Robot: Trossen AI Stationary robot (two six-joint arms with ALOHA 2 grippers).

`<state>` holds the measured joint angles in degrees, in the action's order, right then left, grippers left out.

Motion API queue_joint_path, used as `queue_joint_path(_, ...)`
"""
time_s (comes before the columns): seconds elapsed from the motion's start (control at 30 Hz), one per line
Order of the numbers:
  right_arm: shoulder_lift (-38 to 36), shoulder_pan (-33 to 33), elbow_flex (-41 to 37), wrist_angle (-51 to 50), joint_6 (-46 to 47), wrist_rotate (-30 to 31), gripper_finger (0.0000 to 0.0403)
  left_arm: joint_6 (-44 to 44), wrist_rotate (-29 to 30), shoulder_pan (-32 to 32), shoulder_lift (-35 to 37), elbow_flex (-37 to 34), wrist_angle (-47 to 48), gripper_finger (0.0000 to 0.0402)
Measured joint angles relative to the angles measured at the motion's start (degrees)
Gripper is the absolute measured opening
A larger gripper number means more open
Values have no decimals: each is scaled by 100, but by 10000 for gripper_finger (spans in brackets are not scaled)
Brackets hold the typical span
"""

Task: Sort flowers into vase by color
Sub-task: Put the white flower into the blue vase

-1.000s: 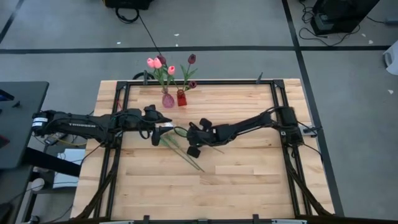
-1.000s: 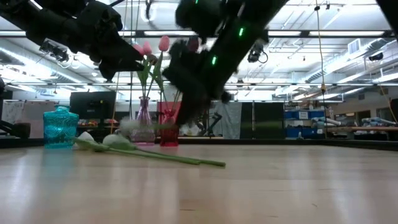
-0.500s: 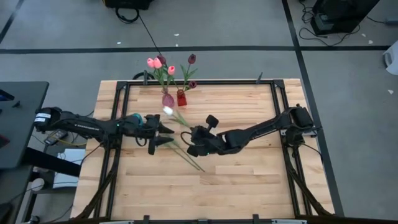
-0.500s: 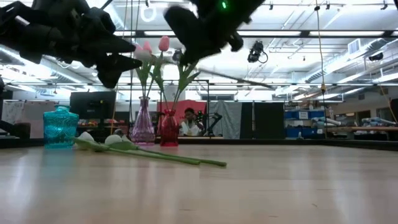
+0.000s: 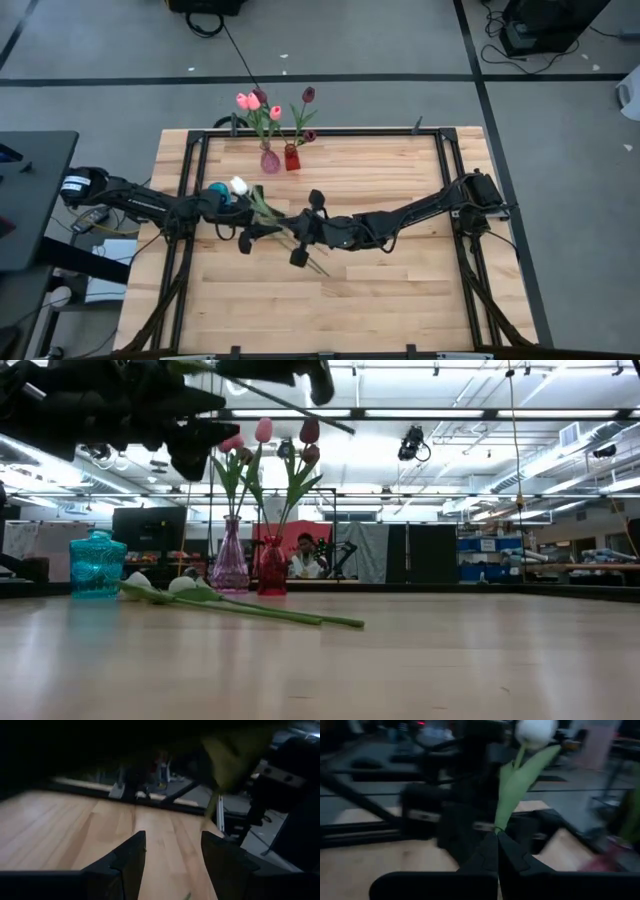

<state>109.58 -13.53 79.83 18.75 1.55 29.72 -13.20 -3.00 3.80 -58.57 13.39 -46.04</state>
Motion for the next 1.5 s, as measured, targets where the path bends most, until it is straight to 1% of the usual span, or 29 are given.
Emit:
queue_joint_path(0.07, 0, 6, 0, 3, 16, -200, 2, 139, -90, 28, 2, 0, -162, 198)
queue_joint_path(0.13, 0, 5, 0, -61, 3, -219, 3, 240, -217, 49, 10, 0, -270, 198)
queue_joint_path(0.27, 0, -79, 0, -117, -66, 81, 3, 221, -438, 49, 17, 2, -386, 198)
queue_joint_path(0.37, 0, -112, 0, -73, -150, 163, 3, 215, -430, 49, 7, 2, -338, 198)
queue_joint_path(0.87, 0, 101, -56, -139, 97, -234, 6, 214, -135, 47, 7, 2, -387, 196)
queue_joint_path(0.97, 0, 141, -151, -5, 147, -239, 9, 228, -123, 45, 7, 2, -387, 183)
queue_joint_path(1.1, 0, 182, -258, 17, 320, -266, 9, 230, -123, 45, 7, 2, -367, 154)
queue_joint_path(1.33, 0, 198, -292, 287, 329, -389, 10, 278, -125, 45, 7, 2, -239, 106)
queue_joint_path(1.5, -2, 200, -292, 397, 326, -483, 10, 393, -97, 45, 5, 2, -249, 84)
